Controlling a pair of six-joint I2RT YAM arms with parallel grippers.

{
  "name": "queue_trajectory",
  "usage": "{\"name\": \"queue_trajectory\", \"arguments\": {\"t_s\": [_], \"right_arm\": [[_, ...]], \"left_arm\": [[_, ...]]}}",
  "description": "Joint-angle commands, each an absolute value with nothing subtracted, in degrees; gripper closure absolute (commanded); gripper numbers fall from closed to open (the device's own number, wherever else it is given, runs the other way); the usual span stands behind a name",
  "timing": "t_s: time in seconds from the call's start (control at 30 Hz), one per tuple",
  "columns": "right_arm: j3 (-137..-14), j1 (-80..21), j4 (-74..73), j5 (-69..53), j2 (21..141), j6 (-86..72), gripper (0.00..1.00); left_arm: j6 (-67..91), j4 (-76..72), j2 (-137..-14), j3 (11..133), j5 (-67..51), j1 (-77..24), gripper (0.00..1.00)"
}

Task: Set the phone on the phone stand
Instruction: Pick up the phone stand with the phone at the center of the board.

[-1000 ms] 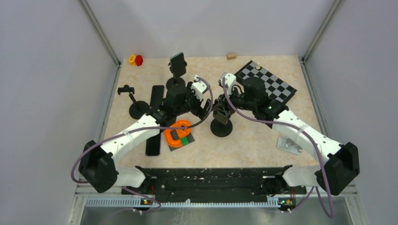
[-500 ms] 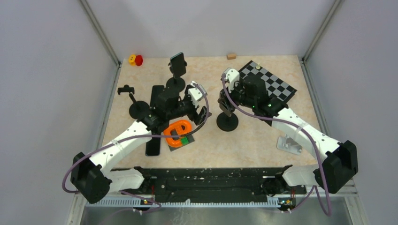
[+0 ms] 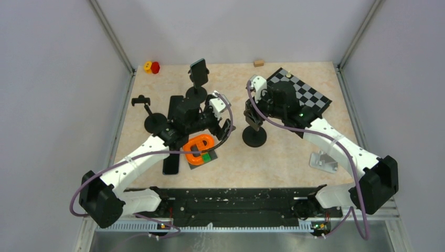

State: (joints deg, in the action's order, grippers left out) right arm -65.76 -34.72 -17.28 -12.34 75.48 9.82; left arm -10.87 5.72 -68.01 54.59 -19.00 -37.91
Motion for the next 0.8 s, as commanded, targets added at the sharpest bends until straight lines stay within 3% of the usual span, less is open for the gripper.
{"name": "queue_trajectory", "arguments": {"t_s": [0.0, 0.17, 0.33, 0.57, 0.77], "right_arm": [[-68.73, -33.69, -19.54, -11.62, 74.54, 10.70, 0.53], [-68.64, -33.40, -21.25, -12.70, 71.16, 11.24, 0.34], [-67.85, -33.40, -22.42, -13.15, 68.31, 11.40, 0.31], [-67.44, -33.32, -22.77, -15.40, 68.55, 11.61, 0.50], [-69.67, -33.38, -21.84, -16.31, 72.60, 11.51, 0.59]], "left_arm": [[-10.91, 4.31, -67.31, 55.31, -17.79, -37.66, 0.12], [-10.97, 4.39, -68.07, 56.01, -17.58, -37.38, 0.12], [-10.81, 4.48, -68.86, 56.72, -17.53, -37.10, 0.11], [-10.72, 4.70, -69.26, 57.31, -17.51, -36.75, 0.11], [-10.55, 4.96, -68.13, 57.26, -17.05, -36.03, 0.11]]}}
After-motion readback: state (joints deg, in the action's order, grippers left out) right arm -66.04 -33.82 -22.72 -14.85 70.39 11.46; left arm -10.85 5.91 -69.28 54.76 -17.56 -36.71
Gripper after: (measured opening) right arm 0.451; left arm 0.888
